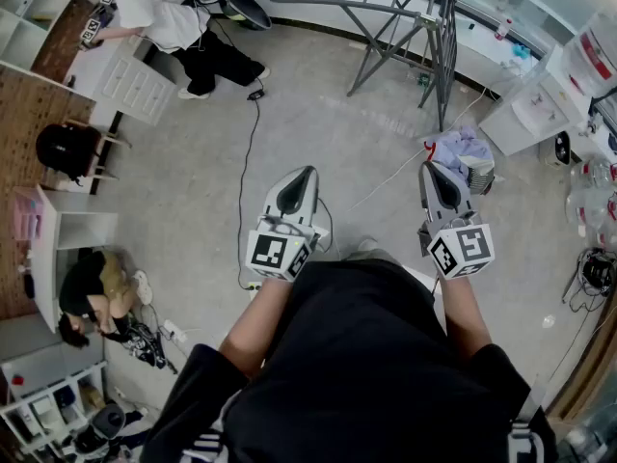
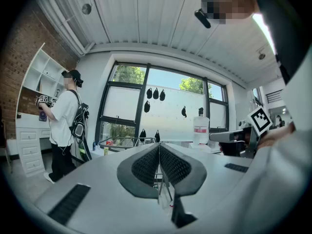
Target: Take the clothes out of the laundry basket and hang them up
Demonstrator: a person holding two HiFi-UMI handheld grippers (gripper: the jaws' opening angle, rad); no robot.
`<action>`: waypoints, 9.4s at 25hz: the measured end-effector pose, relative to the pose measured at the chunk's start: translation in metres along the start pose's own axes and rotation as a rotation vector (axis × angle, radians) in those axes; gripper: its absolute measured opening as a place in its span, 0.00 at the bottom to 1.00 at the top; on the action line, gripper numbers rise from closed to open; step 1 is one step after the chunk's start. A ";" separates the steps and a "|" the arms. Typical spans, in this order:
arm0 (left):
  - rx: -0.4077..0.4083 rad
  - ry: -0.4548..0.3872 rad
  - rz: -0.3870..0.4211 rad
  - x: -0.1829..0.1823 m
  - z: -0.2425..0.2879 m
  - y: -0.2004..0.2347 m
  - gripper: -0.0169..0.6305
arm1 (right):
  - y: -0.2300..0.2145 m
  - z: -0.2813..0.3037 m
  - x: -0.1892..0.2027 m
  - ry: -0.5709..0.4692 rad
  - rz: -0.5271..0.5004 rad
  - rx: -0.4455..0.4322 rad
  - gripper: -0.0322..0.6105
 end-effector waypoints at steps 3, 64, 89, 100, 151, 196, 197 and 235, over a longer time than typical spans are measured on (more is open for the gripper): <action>-0.001 -0.006 0.003 0.001 0.002 -0.008 0.04 | -0.008 -0.008 -0.004 -0.017 -0.005 0.008 0.05; 0.342 0.146 -0.235 0.070 0.310 0.184 0.31 | -0.183 0.181 0.022 0.225 0.048 0.551 0.35; 0.463 0.294 -0.278 0.111 0.372 0.139 0.32 | -0.276 0.183 0.116 0.482 0.087 0.615 0.37; 0.481 0.463 -0.201 0.181 0.412 0.028 0.32 | -0.408 0.121 0.246 0.650 0.144 0.603 0.38; 0.416 0.753 -0.301 0.485 0.460 -0.074 0.36 | -0.497 0.099 0.721 1.279 -0.190 0.008 0.11; 0.679 0.478 -0.148 0.221 0.471 0.050 0.36 | -0.415 0.102 0.023 0.375 -0.151 0.665 0.06; 0.703 0.465 -0.151 0.214 0.472 0.046 0.36 | -0.406 0.106 0.010 0.377 -0.148 0.652 0.06; 1.308 0.158 0.033 0.070 0.505 -0.077 0.05 | -0.234 0.091 -0.161 0.208 -0.262 0.785 0.06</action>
Point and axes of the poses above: the fingertips, and each gripper's own axes: z forward along the fingers, y to its left, x out of its underside, the point moved 4 cm from there along -z, backward along the fingers, and after that the axes turned 7 degrees about -y, right-handed, at the moved point
